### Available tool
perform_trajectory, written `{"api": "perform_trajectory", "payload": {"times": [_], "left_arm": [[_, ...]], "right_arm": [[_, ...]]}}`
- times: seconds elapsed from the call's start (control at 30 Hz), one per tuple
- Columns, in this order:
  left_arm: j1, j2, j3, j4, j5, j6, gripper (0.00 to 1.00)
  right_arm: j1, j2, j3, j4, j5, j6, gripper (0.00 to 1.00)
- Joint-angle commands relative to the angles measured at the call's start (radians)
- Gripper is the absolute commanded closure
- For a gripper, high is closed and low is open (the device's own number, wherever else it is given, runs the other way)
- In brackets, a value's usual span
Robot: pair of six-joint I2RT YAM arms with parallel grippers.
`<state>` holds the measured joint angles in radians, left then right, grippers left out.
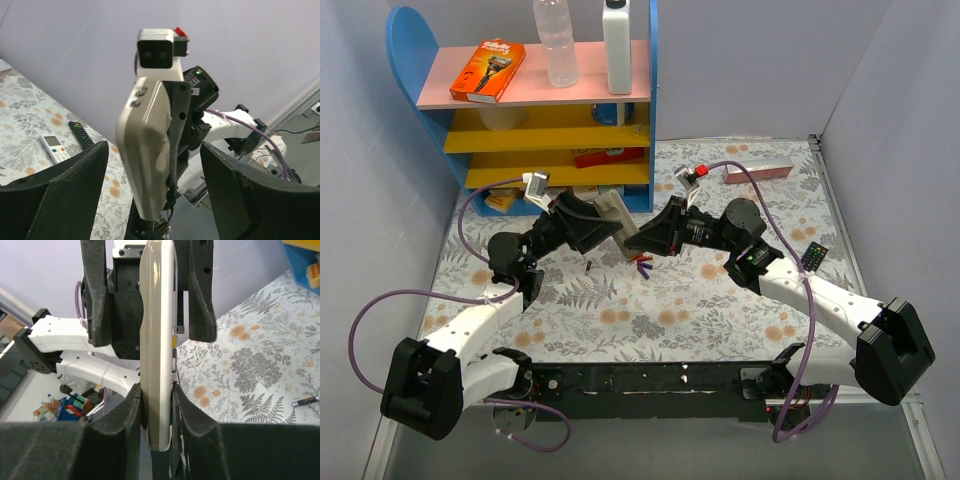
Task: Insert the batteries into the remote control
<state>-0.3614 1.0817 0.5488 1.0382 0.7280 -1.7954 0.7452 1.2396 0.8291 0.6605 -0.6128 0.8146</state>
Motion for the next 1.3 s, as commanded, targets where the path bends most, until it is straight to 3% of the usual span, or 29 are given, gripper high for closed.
{"api": "perform_trajectory", "payload": {"times": [0.0,0.27,0.77,0.97,1.03,1.07,1.13,1.23,1.27], "left_arm": [[0.006,-0.003,0.016,0.137,0.044,-0.067,0.29],[0.006,-0.019,0.036,0.090,0.045,-0.052,0.34],[0.009,-0.062,0.011,0.031,-0.015,-0.042,0.66],[0.009,-0.091,-0.001,-0.038,-0.050,-0.015,0.97],[0.009,-0.104,-0.003,-0.108,-0.067,0.010,1.00],[0.009,-0.117,-0.004,-0.142,-0.090,0.019,1.00],[0.009,-0.129,-0.003,-0.254,-0.119,0.043,1.00],[0.010,-0.152,-0.009,-0.396,-0.180,0.050,1.00],[0.010,-0.154,-0.012,-0.435,-0.196,0.044,1.00]], "right_arm": [[-0.013,0.024,0.011,0.099,-0.110,0.029,0.99],[-0.015,0.032,-0.010,0.128,-0.131,0.047,0.99],[-0.015,0.038,-0.038,0.139,-0.156,0.078,0.99],[-0.015,0.050,-0.028,0.114,-0.162,0.067,0.97],[-0.015,0.049,-0.028,0.094,-0.153,0.049,0.84],[-0.015,0.047,-0.027,0.085,-0.151,0.041,0.64],[-0.017,0.041,-0.015,0.048,-0.134,-0.012,0.38],[-0.018,0.029,0.011,-0.103,-0.096,-0.144,0.20],[-0.018,0.029,0.036,-0.195,-0.090,-0.185,0.19]]}}
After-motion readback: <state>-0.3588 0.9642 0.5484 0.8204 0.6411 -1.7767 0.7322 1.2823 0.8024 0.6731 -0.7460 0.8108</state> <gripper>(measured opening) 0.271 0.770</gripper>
